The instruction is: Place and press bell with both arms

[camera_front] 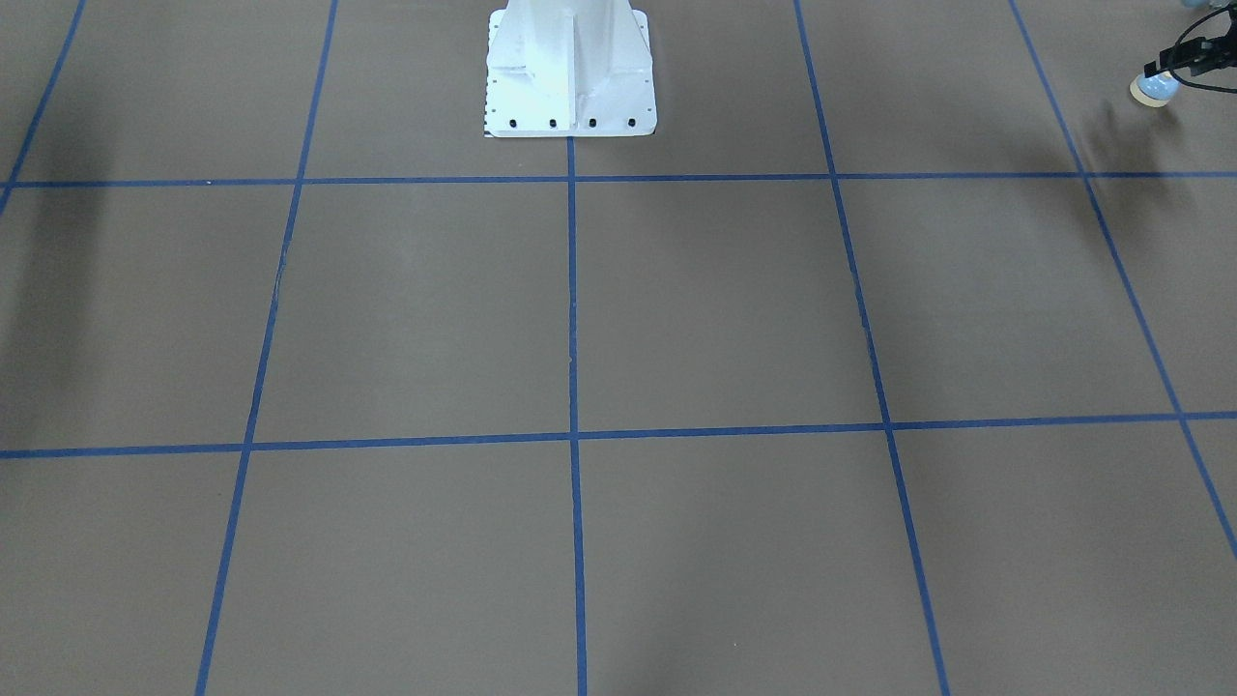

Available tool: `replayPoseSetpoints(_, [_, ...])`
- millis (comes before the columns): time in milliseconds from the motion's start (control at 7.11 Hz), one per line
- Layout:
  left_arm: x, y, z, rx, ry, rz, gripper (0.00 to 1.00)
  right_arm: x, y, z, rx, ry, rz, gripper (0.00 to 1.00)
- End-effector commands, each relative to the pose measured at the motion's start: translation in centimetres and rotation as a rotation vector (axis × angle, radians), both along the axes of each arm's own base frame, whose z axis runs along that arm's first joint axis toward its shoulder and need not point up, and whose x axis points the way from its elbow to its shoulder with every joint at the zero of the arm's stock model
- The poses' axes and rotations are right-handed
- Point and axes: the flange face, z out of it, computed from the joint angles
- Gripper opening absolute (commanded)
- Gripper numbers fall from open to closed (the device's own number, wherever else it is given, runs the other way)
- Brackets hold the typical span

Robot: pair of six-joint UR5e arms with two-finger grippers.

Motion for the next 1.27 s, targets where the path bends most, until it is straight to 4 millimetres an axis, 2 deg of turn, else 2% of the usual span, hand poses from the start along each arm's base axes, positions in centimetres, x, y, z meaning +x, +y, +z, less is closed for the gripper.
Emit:
replayPoseSetpoints(0, [0.19,-0.89,1.35,-0.036,-0.021,-0.037,1.0,0.0,0.0,-0.14,0.003,0.0,0.0,1.0])
replayPoseSetpoints(141, [0.37,-1.77,1.21,-0.034,-0.017,-0.046,1.0,0.0,0.0,-0.14,0.003,0.0,0.0,1.0])
replayPoseSetpoints(704, [0.36,-0.91,1.94,-0.063,-0.003,-0.056,1.0,0.05,0.05,0.06,-0.001,0.008,0.003,1.0])
replayPoseSetpoints(1126, [0.51,-1.03,1.9,-0.069,0.016,-0.068,1.0,0.07,0.25,0.31,-0.008,0.01,0.002,1.0])
